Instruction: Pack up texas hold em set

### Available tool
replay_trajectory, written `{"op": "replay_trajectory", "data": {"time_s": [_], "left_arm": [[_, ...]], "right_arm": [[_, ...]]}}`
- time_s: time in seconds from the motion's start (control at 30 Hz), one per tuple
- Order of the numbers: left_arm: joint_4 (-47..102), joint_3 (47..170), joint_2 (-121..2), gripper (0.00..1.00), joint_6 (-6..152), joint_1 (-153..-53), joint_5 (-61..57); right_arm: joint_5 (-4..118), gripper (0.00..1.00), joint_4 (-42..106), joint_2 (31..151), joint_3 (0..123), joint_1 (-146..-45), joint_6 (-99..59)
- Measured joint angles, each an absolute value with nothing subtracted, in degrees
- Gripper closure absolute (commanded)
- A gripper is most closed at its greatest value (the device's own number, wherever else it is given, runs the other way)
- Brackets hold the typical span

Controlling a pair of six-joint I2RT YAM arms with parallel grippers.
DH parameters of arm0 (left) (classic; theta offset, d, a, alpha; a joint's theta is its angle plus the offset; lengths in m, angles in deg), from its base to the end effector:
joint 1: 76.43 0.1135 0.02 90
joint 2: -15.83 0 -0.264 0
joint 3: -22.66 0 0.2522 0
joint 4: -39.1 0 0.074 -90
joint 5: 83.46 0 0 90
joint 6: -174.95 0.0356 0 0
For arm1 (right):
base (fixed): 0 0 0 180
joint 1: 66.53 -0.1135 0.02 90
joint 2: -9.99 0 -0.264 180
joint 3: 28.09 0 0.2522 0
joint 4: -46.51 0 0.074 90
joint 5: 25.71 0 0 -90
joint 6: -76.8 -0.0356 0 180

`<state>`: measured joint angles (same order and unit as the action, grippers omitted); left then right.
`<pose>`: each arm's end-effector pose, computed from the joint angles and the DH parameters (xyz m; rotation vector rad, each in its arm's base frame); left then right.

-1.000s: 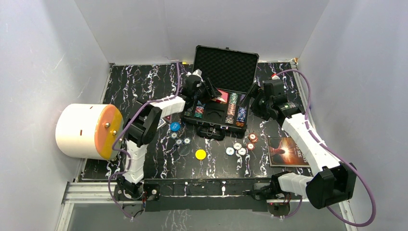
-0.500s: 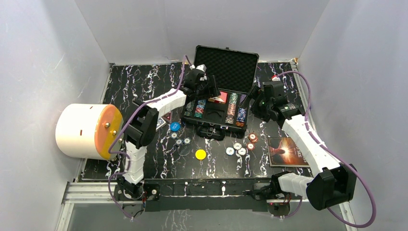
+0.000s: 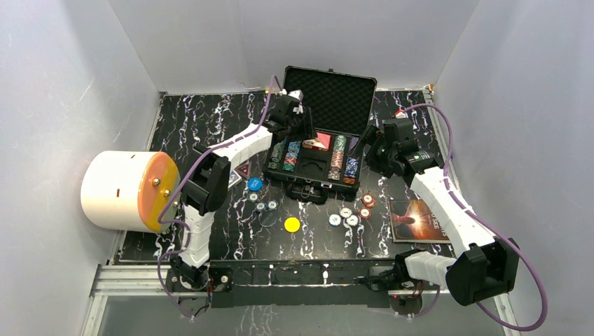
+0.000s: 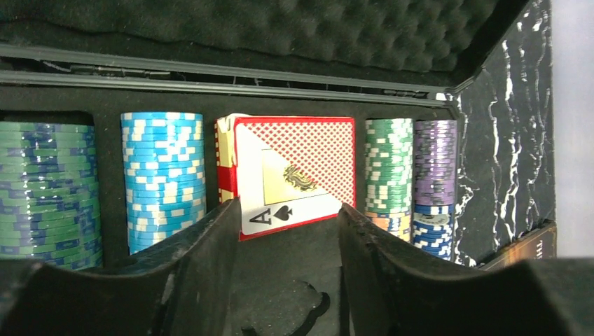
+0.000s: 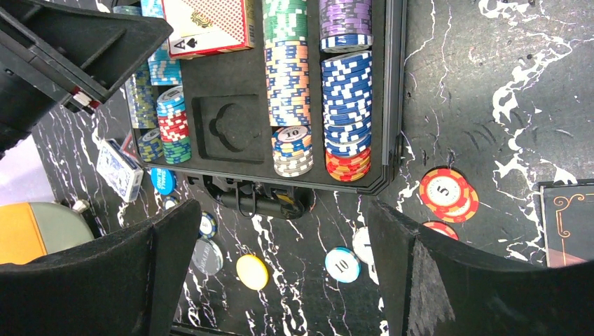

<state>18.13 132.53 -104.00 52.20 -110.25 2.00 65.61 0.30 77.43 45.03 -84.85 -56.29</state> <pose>0.4085 -0.2771 0.2426 0.0702 2.2061 -0.7593 0.2404 0.0787 0.3110 0.5130 2.2786 0.5263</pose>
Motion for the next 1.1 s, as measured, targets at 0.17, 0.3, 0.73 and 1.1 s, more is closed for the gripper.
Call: {"op": "replay_trajectory", "data": {"time_s": [0.17, 0.3, 0.73, 1.1], "left_arm": [[16.4, 132.6, -105.0, 0.42, 53.3, -110.3, 2.8], [15.7, 132.6, -105.1, 0.59, 54.1, -110.3, 3.1], [15.4, 133.5, -107.8, 0.78, 55.3, -109.6, 1.8], [12.4, 136.1, -108.6, 0.59, 55.8, -109.6, 0.5]], "right_arm": [[65.6, 0.04, 0.3, 77.4, 45.0, -84.9, -56.2], [65.6, 0.04, 0.3, 77.4, 45.0, -84.9, -56.1], [65.6, 0.04, 0.5, 77.4, 44.7, -84.9, -55.8], [65.7, 0.06, 1.0, 78.0, 44.9, -84.5, -54.3]]}}
